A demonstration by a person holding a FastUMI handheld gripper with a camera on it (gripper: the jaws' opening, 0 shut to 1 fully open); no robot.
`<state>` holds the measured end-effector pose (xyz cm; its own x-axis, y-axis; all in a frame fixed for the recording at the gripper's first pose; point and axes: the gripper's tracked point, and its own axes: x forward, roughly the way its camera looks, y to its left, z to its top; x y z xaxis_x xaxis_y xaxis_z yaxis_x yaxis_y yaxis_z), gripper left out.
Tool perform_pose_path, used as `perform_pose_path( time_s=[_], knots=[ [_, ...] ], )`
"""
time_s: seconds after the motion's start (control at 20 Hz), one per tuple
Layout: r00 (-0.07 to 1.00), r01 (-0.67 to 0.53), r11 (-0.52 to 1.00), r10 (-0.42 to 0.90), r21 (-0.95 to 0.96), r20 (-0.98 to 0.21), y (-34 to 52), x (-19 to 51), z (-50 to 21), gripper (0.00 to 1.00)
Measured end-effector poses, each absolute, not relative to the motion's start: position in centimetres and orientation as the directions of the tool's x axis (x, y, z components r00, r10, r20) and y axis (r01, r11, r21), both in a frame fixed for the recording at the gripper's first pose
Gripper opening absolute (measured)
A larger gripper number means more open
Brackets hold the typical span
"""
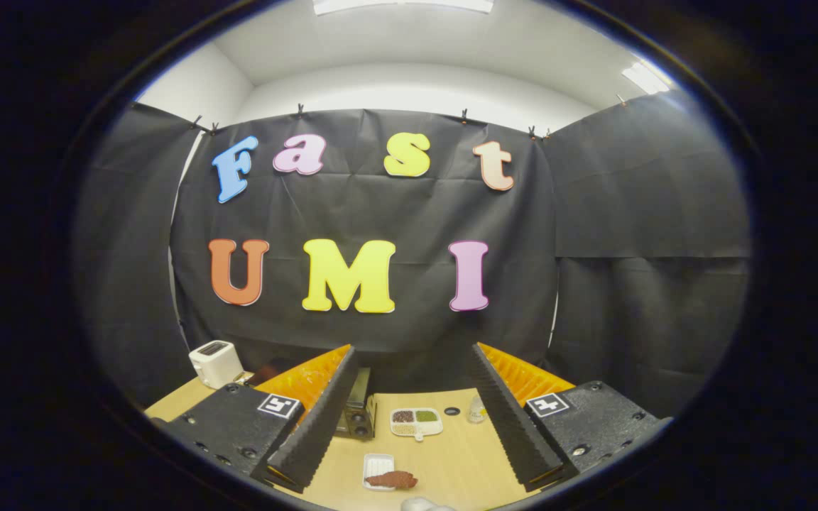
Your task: Open the toaster oven, put the food inside, and close the toaster oven door.
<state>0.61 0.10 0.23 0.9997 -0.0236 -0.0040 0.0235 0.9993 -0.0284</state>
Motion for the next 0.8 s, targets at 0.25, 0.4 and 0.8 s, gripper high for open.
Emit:
perform_pose_path(
  time_s=[0.25, 0.4, 0.8],
  knots=[
    [0.999, 0.033, 0.999, -0.033, -0.033, -0.008, 1.4, 1.6, -0.6, 1.0],
    [0.999, 0.038, 0.999, -0.039, -0.036, -0.03, 3.0, 3.1, -2.2, 1.0],
    [0.998, -0.004, 1.0, 0.003, -0.03, -0.061, 11.0, 10.1, -6.5, 1.0]
  ],
)
